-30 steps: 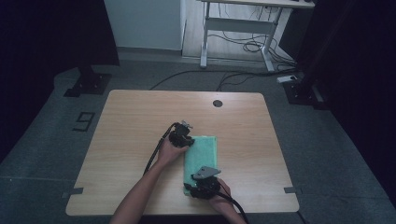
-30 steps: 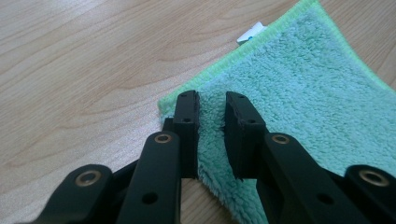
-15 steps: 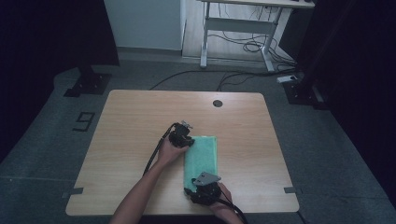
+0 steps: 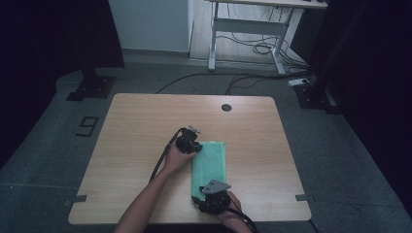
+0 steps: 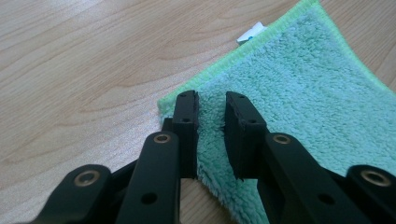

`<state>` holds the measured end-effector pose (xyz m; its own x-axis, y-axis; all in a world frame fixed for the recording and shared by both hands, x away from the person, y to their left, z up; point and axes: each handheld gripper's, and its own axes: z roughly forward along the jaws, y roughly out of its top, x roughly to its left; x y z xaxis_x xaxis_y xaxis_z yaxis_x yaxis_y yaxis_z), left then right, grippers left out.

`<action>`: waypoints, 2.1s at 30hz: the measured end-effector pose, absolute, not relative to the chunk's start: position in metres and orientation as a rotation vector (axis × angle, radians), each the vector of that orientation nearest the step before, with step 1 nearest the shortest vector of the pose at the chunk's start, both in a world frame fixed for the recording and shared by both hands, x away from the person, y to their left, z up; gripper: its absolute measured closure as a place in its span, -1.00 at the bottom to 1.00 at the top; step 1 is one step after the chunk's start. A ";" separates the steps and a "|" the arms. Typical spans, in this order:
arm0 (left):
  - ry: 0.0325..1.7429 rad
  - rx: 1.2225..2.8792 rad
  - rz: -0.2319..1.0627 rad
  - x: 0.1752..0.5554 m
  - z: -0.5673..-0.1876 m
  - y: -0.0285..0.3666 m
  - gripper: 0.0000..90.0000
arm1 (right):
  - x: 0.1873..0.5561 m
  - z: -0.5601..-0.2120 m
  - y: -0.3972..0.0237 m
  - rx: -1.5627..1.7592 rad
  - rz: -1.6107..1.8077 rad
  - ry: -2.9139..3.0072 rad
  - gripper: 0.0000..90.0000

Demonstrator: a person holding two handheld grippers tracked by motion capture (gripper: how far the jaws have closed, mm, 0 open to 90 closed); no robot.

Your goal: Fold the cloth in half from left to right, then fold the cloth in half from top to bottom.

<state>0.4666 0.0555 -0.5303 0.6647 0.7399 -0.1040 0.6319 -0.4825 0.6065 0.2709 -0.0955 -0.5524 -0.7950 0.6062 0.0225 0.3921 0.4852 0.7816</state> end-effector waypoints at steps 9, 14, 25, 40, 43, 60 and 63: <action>1.017 2.244 0.250 0.462 -0.520 0.058 0.53 | 0.274 -0.547 -0.101 0.883 1.277 2.459 0.10; 1.031 2.191 0.249 0.460 -0.509 0.066 0.41 | 0.281 -0.532 -0.111 0.902 1.322 2.404 0.06; 1.033 2.147 0.253 0.450 -0.501 0.089 0.14 | 0.316 -0.526 -0.131 0.987 1.323 2.349 0.00; 1.037 2.134 0.266 0.447 -0.500 0.100 0.16 | 0.366 -0.527 -0.143 1.087 1.275 2.303 0.00; 1.039 2.136 0.267 0.447 -0.500 0.101 0.16 | 0.373 -0.528 -0.145 1.109 1.289 2.295 0.00; 1.048 2.110 0.253 0.450 -0.502 0.098 0.20 | 0.403 -0.518 -0.159 1.140 1.300 2.264 0.04; 1.052 2.106 0.255 0.451 -0.502 0.097 0.19 | 0.406 -0.517 -0.160 1.149 1.292 2.257 0.05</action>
<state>0.4511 0.0974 -0.5023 0.6415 0.7531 -0.1460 0.6027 -0.3770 0.7033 0.4065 -0.1603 -0.5169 -0.6366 0.7609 0.1256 0.4936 0.2768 0.8244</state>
